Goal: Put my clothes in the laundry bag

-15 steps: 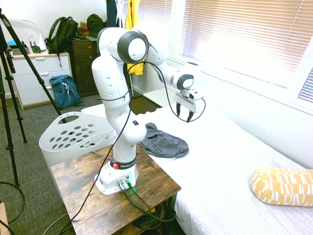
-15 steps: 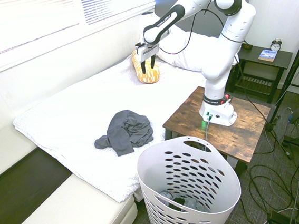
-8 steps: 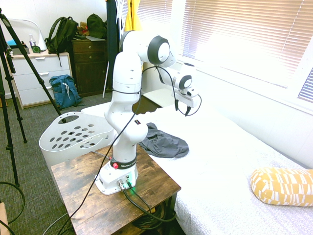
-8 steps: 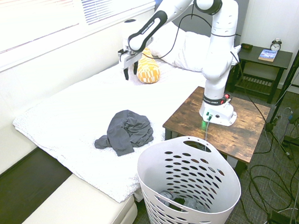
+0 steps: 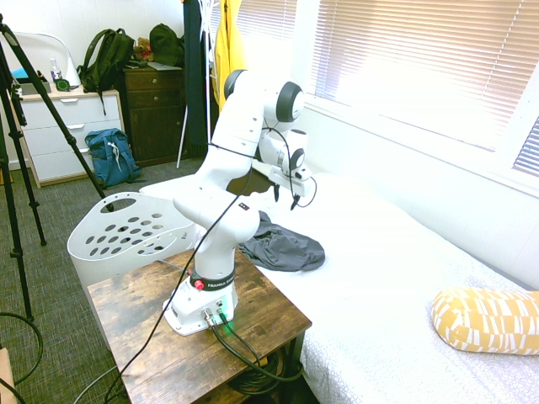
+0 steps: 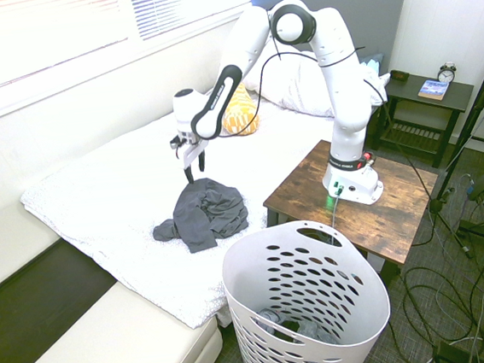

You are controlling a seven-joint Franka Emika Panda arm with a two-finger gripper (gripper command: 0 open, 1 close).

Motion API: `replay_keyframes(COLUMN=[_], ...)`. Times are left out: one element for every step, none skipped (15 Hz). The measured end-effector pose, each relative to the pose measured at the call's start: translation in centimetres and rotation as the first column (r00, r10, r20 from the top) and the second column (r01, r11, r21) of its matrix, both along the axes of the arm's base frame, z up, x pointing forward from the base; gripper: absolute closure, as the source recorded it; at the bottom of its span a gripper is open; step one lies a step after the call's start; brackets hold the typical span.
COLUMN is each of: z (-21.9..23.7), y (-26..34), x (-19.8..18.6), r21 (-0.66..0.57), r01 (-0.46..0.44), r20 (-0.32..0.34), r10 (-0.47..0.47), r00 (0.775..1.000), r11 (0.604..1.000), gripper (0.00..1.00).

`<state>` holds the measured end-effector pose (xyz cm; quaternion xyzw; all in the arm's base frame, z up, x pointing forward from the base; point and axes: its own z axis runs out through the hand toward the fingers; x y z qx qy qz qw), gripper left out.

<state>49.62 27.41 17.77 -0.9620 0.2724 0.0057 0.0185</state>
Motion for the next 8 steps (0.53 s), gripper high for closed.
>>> replay_keyframes(z=[-2.4,-4.5,-6.3,-7.9,-9.2,-10.3,-11.5,-12.4], y=[0.8,1.2,1.5,1.5,1.5,1.4,1.1,0.7], x=[-0.5,-0.9,-1.4,-1.8,-2.2,-2.5,-2.7,-2.8], r21=[-0.018,-0.038,-0.051,-0.060,-0.069,-0.080,-0.095,-0.109], r01=[-0.029,-0.053,-0.069,-0.080,-0.092,-0.106,-0.121,-0.135], r20=[0.003,0.012,0.010,0.007,0.004,0.004,0.002,0.003], r10=[0.029,0.054,0.070,0.080,0.093,0.107,0.122,0.136], r00=[1.000,0.998,0.998,0.997,0.996,0.994,0.993,0.991], r11=[0.999,0.998,0.996,0.995,0.993,0.991,0.988,0.985], gripper=[0.00,0.00,0.00,0.00,0.00,0.00,0.00,0.00])
